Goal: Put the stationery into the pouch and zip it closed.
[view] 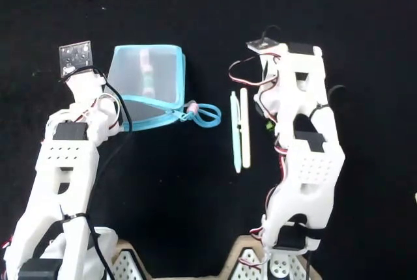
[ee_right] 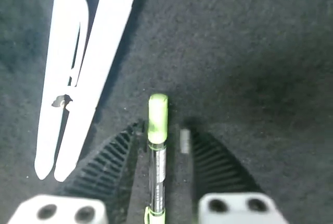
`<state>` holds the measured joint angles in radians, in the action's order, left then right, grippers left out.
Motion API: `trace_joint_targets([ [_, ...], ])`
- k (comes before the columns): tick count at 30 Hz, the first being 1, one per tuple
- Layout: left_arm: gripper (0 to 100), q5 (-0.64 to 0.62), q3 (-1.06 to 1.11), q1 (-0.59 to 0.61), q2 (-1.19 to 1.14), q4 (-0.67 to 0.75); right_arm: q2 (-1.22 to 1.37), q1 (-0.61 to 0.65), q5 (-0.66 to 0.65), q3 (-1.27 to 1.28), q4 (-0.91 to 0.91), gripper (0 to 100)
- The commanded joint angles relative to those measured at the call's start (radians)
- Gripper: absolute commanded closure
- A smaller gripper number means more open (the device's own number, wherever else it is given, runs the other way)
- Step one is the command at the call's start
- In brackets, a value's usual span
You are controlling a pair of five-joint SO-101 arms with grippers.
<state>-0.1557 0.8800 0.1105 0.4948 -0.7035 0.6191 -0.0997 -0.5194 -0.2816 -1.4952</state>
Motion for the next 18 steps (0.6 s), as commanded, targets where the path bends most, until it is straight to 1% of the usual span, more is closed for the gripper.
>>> trace_joint_targets([
  [1,97,-0.014,0.044,-0.002,-0.014,-0.005,-0.025,0.02,0.049,-0.044,0.02,85.5],
  [3,97,-0.014,0.044,-0.002,-0.014,-0.006,-0.019,0.038,0.055,-0.054,0.025,85.5],
  [13,97,-0.014,0.044,-0.002,-0.015,-0.005,-0.01,0.044,0.048,-0.058,0.026,85.5],
  [16,97,-0.014,0.044,-0.002,-0.015,-0.006,0.028,0.041,-0.003,-0.061,0.041,85.5],
  [18,97,-0.014,0.044,-0.002,-0.014,-0.009,0.062,0.037,-0.012,-0.064,0.064,85.5],
])
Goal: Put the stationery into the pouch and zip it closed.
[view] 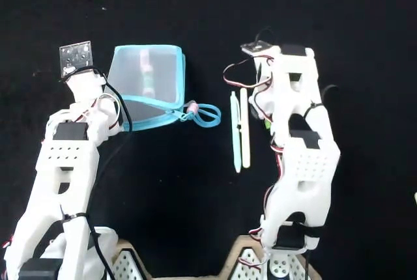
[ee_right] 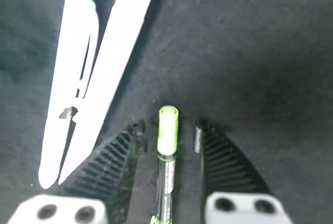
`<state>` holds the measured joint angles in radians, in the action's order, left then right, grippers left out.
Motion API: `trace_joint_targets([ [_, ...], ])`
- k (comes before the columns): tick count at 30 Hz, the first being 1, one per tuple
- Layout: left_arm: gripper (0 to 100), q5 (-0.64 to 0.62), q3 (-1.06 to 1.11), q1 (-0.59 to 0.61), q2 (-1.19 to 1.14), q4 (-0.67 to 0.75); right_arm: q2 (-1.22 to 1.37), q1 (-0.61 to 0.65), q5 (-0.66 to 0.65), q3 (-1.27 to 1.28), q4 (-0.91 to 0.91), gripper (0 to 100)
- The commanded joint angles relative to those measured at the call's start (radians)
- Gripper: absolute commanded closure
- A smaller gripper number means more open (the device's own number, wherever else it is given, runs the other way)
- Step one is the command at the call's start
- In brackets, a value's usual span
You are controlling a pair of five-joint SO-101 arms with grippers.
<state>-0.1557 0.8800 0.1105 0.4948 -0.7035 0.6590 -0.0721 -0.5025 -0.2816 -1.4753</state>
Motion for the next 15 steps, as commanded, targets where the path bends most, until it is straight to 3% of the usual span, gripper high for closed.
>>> trace_joint_targets([
  [1,97,-0.014,0.044,-0.002,-0.014,-0.009,0.033,0.008,-0.029,-0.064,0.055,85.5],
  [3,97,-0.014,0.044,-0.002,-0.014,-0.009,0.038,-0.002,-0.029,-0.07,0.058,87.4],
  [6,97,-0.014,0.044,-0.002,-0.015,-0.006,0.015,-0.014,-0.023,-0.096,0.052,99.5],
  [15,97,-0.014,0.044,-0.002,-0.015,-0.005,-0.259,-0.026,0.077,-0.139,-0.115,98.8],
])
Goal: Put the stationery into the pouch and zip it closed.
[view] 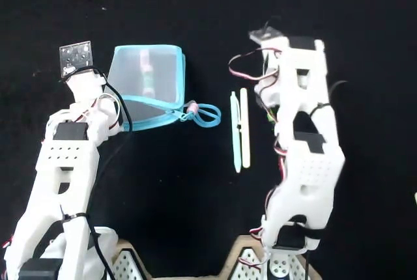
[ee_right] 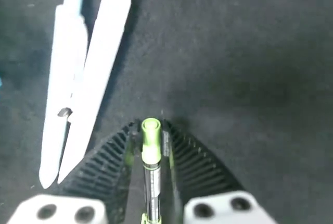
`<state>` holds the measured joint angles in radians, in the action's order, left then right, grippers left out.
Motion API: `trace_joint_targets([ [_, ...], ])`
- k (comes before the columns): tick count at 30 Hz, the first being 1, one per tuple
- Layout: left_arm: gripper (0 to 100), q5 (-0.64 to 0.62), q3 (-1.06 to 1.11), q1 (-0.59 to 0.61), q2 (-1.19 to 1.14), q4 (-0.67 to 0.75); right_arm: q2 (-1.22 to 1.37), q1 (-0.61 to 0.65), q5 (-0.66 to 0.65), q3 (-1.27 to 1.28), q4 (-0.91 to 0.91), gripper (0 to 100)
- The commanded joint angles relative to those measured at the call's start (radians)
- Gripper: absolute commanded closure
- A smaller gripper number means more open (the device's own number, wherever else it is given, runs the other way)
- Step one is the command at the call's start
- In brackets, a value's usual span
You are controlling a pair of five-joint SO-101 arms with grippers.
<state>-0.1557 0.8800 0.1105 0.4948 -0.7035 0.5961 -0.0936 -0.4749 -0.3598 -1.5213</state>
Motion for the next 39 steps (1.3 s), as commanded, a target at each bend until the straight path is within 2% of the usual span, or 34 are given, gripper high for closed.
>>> trace_joint_targets([
  [1,97,-0.014,0.044,-0.002,-0.015,-0.005,-0.229,-0.005,0.069,-0.061,-0.083,98.8],
  [11,97,-0.014,0.044,-0.002,-0.018,-0.005,-0.455,-0.041,0.368,-0.056,-0.092,98.8],
  [18,97,-0.014,0.044,-0.002,-0.017,-0.005,-0.697,0.029,0.433,0.015,-0.112,98.8],
  [30,97,-0.014,0.044,-0.002,-0.02,-0.005,-1.199,0.203,0.611,0.423,0.157,98.8],
  [35,97,-0.014,0.044,-0.002,-0.021,-0.005,-1.4,0.31,0.709,0.618,0.348,98.7],
  [39,97,-0.014,0.044,-0.002,-0.021,-0.005,-1.546,0.422,0.706,0.786,0.549,98.7],
])
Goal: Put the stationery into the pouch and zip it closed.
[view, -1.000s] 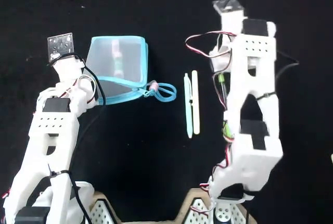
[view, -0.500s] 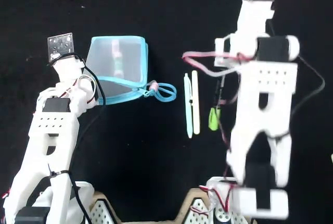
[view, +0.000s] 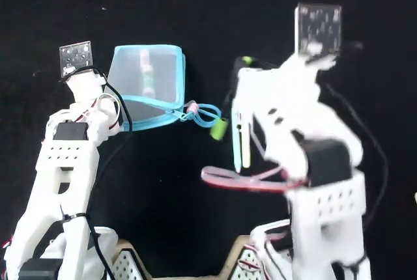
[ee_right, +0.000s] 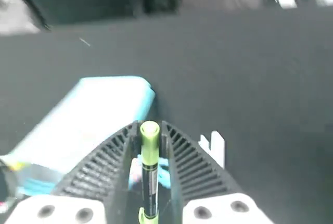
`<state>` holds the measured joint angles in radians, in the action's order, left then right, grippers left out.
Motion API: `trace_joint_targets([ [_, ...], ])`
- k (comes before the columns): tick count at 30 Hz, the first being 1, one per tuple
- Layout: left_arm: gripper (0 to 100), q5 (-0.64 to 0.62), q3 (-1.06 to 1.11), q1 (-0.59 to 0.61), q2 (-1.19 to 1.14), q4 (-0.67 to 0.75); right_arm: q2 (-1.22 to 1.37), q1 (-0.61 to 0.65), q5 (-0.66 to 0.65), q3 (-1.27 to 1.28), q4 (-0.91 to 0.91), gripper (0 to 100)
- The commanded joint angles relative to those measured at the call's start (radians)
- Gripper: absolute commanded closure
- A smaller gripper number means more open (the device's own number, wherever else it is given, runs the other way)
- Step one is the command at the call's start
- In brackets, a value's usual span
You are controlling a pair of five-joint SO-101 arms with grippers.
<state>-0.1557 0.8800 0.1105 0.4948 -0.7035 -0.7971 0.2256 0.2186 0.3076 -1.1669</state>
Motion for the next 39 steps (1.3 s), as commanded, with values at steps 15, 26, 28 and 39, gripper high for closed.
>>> trace_joint_targets([
  [15,97,-0.014,0.044,-0.002,-0.021,-0.005,-0.467,0.4,-0.161,0.682,0.827,98.7],
  [26,97,-0.014,0.044,-0.002,-0.021,-0.003,-0.46,0.427,-0.189,0.915,1.148,98.7],
  [28,97,-0.014,0.044,-0.002,-0.021,-0.003,-0.46,0.427,-0.189,0.977,1.25,98.7],
  [39,97,-0.014,0.044,-0.002,-0.021,-0.003,-0.469,0.422,-0.195,1.251,1.441,98.7],
])
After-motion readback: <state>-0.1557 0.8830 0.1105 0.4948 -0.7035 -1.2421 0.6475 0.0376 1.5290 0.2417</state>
